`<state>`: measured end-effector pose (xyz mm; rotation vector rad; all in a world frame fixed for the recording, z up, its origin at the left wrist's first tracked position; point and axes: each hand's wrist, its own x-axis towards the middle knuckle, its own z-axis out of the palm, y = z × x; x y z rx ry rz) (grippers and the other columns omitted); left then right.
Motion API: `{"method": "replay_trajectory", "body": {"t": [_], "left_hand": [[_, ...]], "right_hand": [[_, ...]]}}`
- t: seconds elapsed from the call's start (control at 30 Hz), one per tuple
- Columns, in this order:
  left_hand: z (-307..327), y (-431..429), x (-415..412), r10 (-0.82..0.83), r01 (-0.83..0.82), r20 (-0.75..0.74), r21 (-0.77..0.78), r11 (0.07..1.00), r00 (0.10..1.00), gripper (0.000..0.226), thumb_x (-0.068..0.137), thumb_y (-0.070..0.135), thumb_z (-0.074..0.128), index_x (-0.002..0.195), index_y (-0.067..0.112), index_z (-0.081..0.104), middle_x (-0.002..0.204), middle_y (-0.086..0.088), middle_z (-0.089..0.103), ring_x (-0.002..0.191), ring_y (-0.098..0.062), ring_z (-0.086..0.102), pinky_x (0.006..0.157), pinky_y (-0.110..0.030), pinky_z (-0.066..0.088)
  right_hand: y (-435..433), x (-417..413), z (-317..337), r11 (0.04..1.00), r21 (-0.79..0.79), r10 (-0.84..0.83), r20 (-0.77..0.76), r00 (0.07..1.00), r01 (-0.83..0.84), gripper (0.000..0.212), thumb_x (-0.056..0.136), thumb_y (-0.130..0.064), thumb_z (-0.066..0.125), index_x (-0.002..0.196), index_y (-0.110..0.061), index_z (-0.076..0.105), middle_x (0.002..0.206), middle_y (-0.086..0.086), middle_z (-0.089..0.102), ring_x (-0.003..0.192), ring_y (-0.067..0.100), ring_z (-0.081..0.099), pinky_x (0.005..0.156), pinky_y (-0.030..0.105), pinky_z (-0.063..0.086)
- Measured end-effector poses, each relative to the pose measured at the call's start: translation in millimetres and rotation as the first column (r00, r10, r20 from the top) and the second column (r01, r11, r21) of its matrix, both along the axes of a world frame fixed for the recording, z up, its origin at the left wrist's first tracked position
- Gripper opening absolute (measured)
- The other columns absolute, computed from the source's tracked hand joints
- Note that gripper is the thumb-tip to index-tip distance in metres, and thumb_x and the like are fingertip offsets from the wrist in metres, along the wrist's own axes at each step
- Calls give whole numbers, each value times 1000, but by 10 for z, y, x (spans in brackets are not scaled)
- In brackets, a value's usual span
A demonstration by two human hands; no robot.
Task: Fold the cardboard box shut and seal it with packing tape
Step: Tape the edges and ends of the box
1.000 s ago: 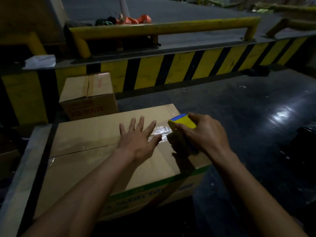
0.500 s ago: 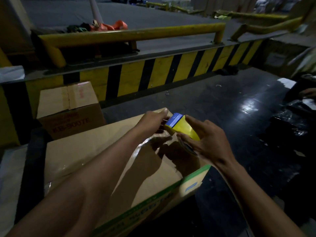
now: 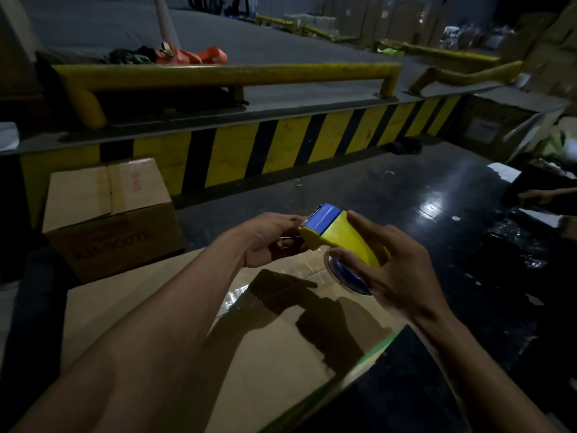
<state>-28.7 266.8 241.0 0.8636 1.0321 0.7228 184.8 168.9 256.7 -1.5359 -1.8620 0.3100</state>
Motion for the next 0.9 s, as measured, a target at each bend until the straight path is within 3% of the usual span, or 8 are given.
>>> {"method": "replay_trajectory", "body": {"t": [0.17,0.3,0.47,0.57,0.73,0.9], "left_hand": [[28,76,-99,-19,53,-206,161,985,978,20,96,7,58,111,7,71,108,-14,71,88,-17,71,65,-21,57],[66,164,-80,-14,155,-392,330,931,920,13,94,6,61,99,8,73,94,-7,72,74,-9,71,61,-16,54],[46,376,-63,61,207,-511,451,868,857,8,93,9,66,97,8,73,90,-6,73,80,-11,70,62,-17,54],[6,558,-141,107,177,-515,472,863,850,8,92,8,68,98,5,73,88,-11,74,77,-14,70,61,-18,55],[-118,892,-18,94,266,-591,492,829,801,5,91,10,70,89,13,73,82,-5,75,75,-14,72,69,-28,60],[-240,1133,71,114,310,-645,506,805,756,4,89,12,72,89,15,75,78,0,74,70,-7,70,62,-19,52]], "right_hand": [[27,-91,-3,999,-32,24,15,1000,-24,77,70,-83,48,139,-52,35,93,-5,56,82,11,55,69,39,54],[31,-171,17,997,-81,9,92,996,-2,81,72,-77,50,144,-41,42,84,-3,54,73,6,50,63,26,41],[-4,-159,58,992,-115,-28,138,990,44,74,79,-71,54,145,-40,42,81,-5,52,69,3,46,60,15,33],[-21,-127,69,981,-174,-66,126,990,87,73,79,-72,55,144,-41,44,86,-5,56,77,9,51,63,25,37],[118,-184,16,967,-231,-84,128,988,112,76,82,-73,51,147,-36,38,110,1,64,99,14,57,81,31,46],[288,-237,32,954,-272,-103,106,989,128,71,84,-67,55,144,-31,45,122,3,66,111,20,60,87,36,49]]}}
